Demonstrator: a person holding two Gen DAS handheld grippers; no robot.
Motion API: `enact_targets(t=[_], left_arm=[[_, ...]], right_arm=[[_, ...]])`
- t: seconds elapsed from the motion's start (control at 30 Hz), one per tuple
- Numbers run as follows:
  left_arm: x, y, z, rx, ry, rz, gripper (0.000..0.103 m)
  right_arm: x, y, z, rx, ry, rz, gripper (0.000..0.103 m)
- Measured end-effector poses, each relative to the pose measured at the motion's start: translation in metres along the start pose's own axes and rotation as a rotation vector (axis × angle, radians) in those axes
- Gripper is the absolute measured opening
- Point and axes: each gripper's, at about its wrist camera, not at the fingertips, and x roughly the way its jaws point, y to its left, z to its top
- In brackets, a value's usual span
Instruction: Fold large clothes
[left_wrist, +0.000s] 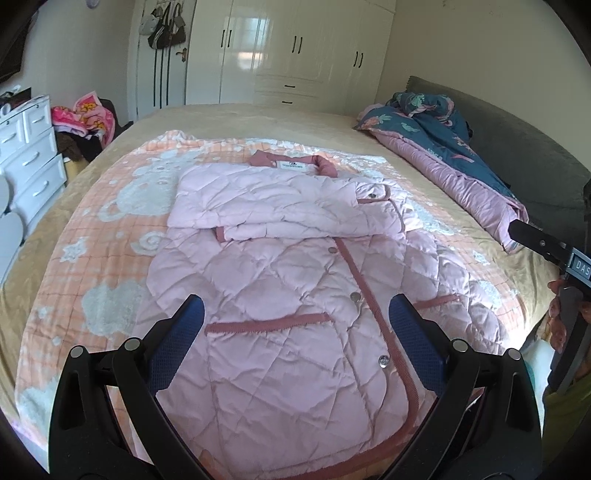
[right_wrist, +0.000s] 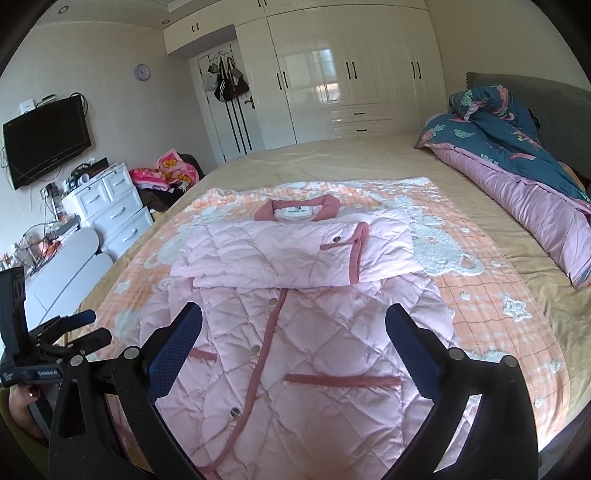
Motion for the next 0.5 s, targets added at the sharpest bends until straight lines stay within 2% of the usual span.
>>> enact_targets(t=[0.5], left_arm=[[0.000, 0.017, -0.033, -0.033, 0.048, 0.095, 0.094]], right_arm=[[0.007, -0.027, -0.037, 0.001, 0.092, -0.040, 0.099]])
